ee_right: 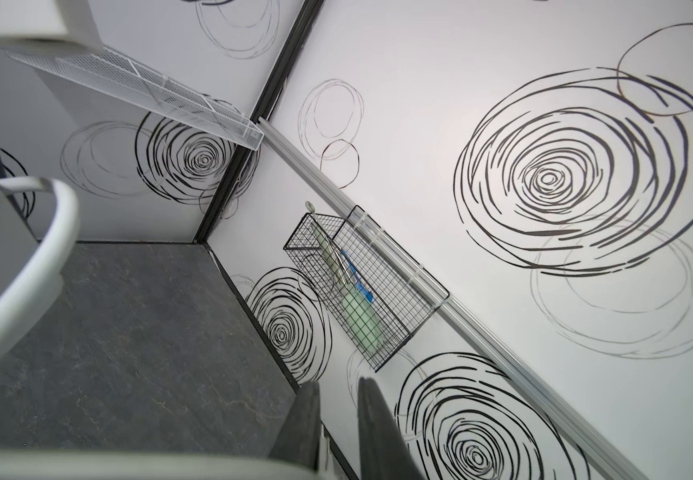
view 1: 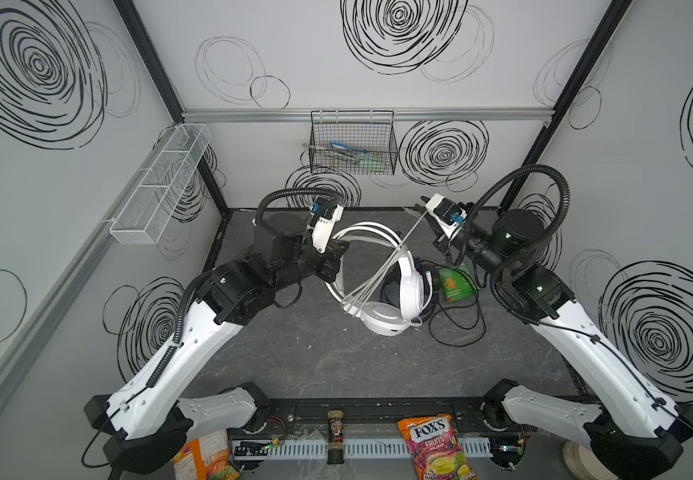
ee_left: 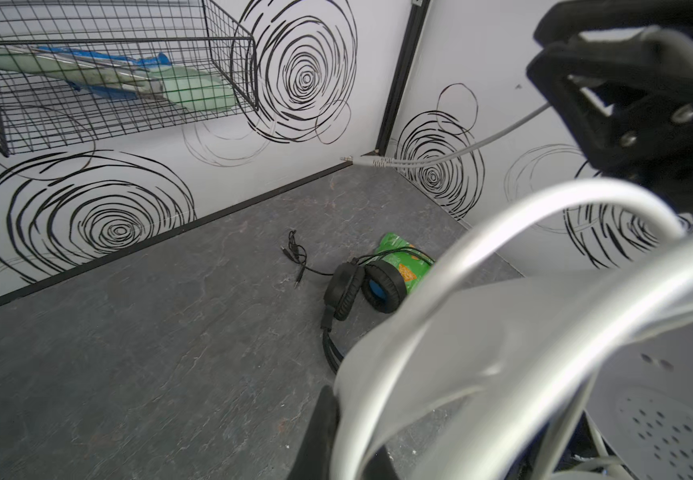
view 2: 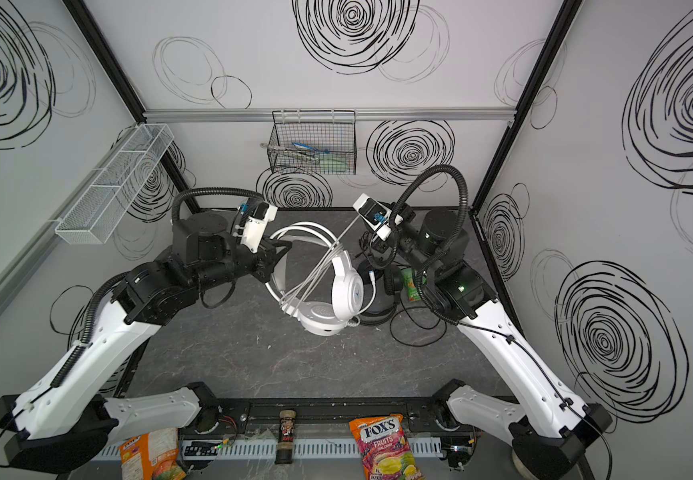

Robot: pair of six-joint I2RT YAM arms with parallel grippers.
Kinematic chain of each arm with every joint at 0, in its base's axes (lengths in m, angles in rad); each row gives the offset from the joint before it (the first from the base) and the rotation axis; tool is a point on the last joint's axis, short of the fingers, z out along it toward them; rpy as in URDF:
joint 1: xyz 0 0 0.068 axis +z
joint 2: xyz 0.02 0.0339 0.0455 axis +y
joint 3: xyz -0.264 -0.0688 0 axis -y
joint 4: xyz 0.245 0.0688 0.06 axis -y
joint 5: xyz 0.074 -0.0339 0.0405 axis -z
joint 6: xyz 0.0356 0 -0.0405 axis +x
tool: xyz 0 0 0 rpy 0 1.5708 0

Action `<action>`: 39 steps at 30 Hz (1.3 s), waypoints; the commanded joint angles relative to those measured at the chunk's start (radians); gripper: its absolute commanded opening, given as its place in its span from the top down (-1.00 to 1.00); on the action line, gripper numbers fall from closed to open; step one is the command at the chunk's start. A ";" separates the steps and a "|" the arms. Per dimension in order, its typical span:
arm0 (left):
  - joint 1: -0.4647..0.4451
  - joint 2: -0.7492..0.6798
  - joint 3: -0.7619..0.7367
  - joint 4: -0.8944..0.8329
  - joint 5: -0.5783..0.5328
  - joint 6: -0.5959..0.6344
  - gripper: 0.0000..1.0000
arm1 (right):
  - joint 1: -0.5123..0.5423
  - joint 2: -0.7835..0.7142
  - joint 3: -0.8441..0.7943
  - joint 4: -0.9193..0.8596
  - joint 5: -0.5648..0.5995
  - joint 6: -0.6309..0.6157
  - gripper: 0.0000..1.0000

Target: Wrap the headphones

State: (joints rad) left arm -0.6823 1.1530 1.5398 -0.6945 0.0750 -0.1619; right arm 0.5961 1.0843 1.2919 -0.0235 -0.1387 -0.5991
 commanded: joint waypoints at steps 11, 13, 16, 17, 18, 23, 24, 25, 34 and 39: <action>0.004 -0.063 0.124 0.160 0.226 -0.098 1.00 | -0.100 0.005 -0.086 0.213 -0.154 0.198 0.46; 0.004 -0.048 0.155 0.164 0.226 -0.111 1.00 | -0.100 0.006 -0.087 0.231 -0.177 0.221 0.37; 0.004 -0.036 0.174 0.170 0.220 -0.123 1.00 | -0.100 0.010 -0.079 0.235 -0.212 0.244 0.29; 0.004 -0.036 0.172 0.178 0.221 -0.128 1.00 | -0.101 0.008 -0.080 0.235 -0.222 0.251 0.27; 0.004 -0.035 0.168 0.185 0.225 -0.132 1.00 | -0.100 0.006 -0.082 0.232 -0.230 0.254 0.26; 0.005 -0.041 0.156 0.224 0.243 -0.160 1.00 | -0.101 -0.011 -0.104 0.226 -0.250 0.274 0.25; 0.007 -0.042 0.154 0.235 0.248 -0.168 1.00 | -0.100 -0.013 -0.108 0.225 -0.252 0.276 0.25; 0.009 -0.041 0.155 0.243 0.249 -0.176 1.00 | -0.100 -0.017 -0.114 0.227 -0.253 0.280 0.26; 0.051 -0.058 0.127 0.362 0.256 -0.304 1.00 | -0.100 -0.032 -0.183 0.309 -0.280 0.389 0.31; 0.054 -0.058 0.127 0.405 0.235 -0.333 1.00 | -0.100 -0.039 -0.216 0.359 -0.304 0.464 0.33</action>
State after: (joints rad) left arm -0.6319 1.1198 1.6543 -0.4591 0.3042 -0.4171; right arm 0.4980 1.0710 1.0901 0.2607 -0.4164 -0.2039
